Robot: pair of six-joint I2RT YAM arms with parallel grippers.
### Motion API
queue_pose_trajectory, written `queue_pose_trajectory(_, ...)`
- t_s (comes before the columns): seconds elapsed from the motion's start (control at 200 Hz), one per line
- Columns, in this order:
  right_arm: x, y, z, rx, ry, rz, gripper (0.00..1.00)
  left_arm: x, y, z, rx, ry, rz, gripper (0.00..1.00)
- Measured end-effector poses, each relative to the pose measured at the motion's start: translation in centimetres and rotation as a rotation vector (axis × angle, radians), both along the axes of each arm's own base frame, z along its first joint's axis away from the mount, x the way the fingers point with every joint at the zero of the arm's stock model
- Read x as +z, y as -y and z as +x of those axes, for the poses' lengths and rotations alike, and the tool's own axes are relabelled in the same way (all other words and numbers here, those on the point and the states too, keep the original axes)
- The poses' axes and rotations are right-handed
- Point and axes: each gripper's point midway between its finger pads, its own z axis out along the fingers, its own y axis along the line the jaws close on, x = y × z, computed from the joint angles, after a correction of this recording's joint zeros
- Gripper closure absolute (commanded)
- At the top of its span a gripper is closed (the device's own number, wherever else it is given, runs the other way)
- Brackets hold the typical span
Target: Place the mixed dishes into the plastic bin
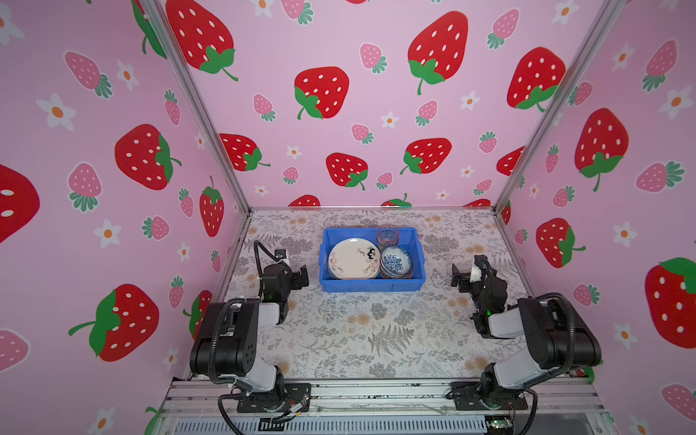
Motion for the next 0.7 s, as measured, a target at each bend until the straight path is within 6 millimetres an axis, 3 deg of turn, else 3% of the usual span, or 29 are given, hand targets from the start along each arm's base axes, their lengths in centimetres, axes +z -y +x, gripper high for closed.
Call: queue_pose_trajectory(0.7,0.00,0.01,0.00,0.001,0.001,-0.010,0.01,-0.14,0.00,-0.07,0.000,-0.006,0.000,0.01)
